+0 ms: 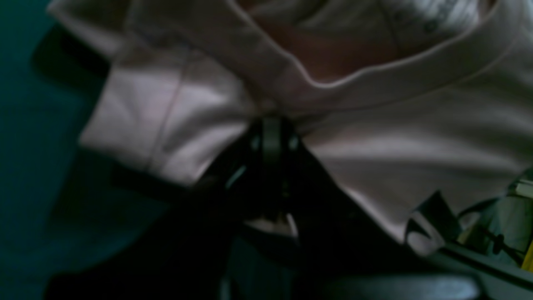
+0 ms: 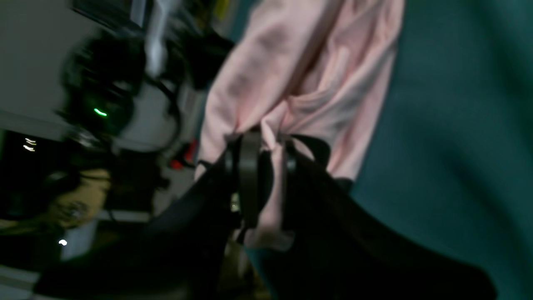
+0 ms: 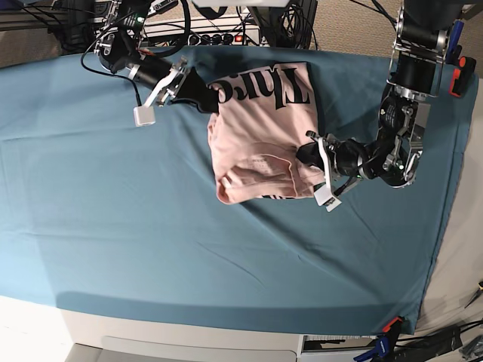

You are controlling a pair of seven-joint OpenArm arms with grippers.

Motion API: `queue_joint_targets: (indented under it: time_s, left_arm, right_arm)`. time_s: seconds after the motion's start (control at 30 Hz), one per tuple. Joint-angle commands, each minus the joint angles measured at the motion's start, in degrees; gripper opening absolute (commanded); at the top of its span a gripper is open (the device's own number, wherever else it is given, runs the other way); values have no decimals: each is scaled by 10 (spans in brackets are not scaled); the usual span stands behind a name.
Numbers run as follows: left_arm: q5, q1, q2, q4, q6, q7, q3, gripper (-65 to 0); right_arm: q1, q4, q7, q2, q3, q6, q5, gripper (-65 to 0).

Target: Fold the T-shirt properly

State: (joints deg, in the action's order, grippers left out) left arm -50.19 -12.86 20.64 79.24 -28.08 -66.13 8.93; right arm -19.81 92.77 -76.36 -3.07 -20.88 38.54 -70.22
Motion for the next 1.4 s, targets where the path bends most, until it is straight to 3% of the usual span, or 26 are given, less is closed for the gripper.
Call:
queue_joint_targets:
  time_s: [0.0, 0.4, 0.6, 0.9, 0.97, 1.13, 1.37]
  left_arm:
    - [6, -6, 3, 6, 0, -9, -1, -650]
    - [8, -6, 3, 6, 0, -5, -1, -650]
    - [12, -6, 3, 6, 0, -5, -1, -650]
    - [21, -6, 3, 6, 0, -3, -1, -650]
    - [21, -6, 3, 6, 0, -3, -1, -650]
    - [27, -6, 3, 6, 13, -2, -1, -650]
    - [31, -7, 3, 7, 13, 2, -1, -650]
  right_arm:
    - [-14, 16, -36, 1, -1, -23, 39, -586]
    - [-51, 171, -36, 9, -2, -24, 131, -586]
    - [-52, 172, -36, 20, -11, -26, 144, -586]
    - [-53, 172, -36, 20, -75, -37, 135, -584]
    - [-58, 172, -36, 26, -81, -36, 135, -559]
    - [-81, 172, -36, 48, -81, -24, 135, -424]
    - [-115, 172, -36, 56, -84, -24, 130, -423]
